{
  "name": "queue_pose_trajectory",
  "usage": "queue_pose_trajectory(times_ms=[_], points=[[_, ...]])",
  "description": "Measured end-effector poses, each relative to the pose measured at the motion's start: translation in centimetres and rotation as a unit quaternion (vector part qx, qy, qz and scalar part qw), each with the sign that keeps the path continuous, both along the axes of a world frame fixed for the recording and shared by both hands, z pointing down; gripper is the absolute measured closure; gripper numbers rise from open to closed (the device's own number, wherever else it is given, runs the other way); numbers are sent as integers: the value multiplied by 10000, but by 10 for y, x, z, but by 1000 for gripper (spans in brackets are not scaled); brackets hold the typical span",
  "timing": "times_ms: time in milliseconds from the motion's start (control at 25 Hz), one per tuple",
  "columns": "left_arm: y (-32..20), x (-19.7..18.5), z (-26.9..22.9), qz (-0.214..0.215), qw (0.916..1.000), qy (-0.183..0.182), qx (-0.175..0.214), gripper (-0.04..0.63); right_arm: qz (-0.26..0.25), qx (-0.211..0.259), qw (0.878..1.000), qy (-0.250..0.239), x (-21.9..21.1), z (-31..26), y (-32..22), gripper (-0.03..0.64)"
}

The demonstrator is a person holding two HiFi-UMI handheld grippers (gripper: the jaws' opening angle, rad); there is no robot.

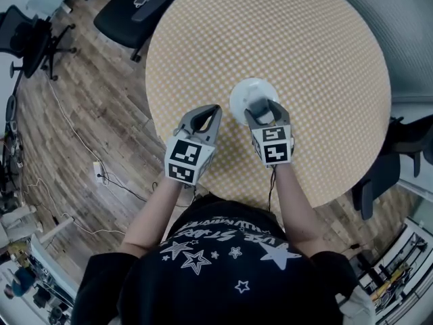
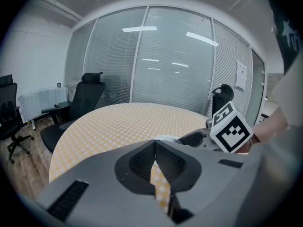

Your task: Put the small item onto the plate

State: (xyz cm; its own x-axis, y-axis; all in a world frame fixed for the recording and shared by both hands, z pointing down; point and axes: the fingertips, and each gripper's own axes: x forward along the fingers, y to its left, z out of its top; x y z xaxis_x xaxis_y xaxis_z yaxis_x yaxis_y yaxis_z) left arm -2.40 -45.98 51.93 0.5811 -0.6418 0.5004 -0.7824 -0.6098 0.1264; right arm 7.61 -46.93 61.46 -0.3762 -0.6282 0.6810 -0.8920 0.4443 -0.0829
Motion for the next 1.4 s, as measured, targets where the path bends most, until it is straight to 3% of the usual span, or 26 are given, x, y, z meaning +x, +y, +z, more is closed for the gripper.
queue_pose_trajectory(times_ms=[400, 720, 1200, 1400], points=[[4, -8, 2, -73, 9999, -59, -41, 595, -91, -10, 9996, 254, -4, 3, -2, 314], [6, -11, -1, -113, 9999, -44, 4, 595, 122, 33, 9998, -136, -6, 2, -7, 313], [37, -33, -23, -251, 9993, 203, 207, 595, 307, 535, 9981, -15, -2, -43, 15, 313], [64, -45, -33, -281, 9986, 297, 339, 595, 450, 886, 9939, -479, -9, -74, 35, 314]])
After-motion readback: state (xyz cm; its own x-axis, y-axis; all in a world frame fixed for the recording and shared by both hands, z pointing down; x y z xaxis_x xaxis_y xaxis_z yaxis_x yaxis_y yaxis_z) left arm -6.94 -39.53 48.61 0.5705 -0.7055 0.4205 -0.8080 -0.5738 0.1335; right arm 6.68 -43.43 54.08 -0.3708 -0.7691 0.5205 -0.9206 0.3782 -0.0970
